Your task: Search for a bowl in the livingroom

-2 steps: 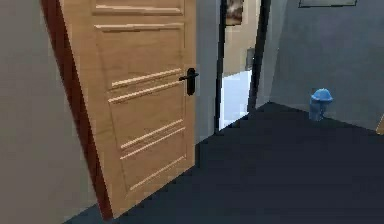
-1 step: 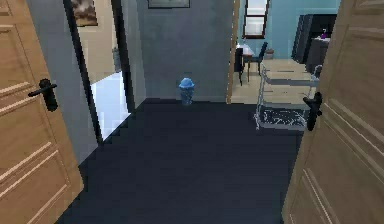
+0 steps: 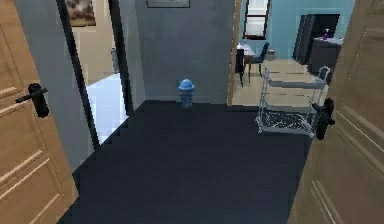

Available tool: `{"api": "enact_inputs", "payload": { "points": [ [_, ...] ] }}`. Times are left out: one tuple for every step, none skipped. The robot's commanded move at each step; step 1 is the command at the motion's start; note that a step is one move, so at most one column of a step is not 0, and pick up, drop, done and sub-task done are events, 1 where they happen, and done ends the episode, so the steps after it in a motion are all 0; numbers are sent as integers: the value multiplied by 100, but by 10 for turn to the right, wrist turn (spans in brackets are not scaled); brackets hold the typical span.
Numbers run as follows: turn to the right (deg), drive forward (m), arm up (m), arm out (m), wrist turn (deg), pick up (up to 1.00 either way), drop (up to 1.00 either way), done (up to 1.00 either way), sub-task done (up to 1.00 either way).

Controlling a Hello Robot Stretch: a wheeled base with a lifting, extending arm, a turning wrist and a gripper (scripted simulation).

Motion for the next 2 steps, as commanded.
{"api": "enact_inputs", "payload": {
  "points": [
    [180, 0, 0, 0, 0, 0, 0, 0, 0],
    [30, 0, 0, 0, 0, 0, 0, 0, 0]
  ]
}}
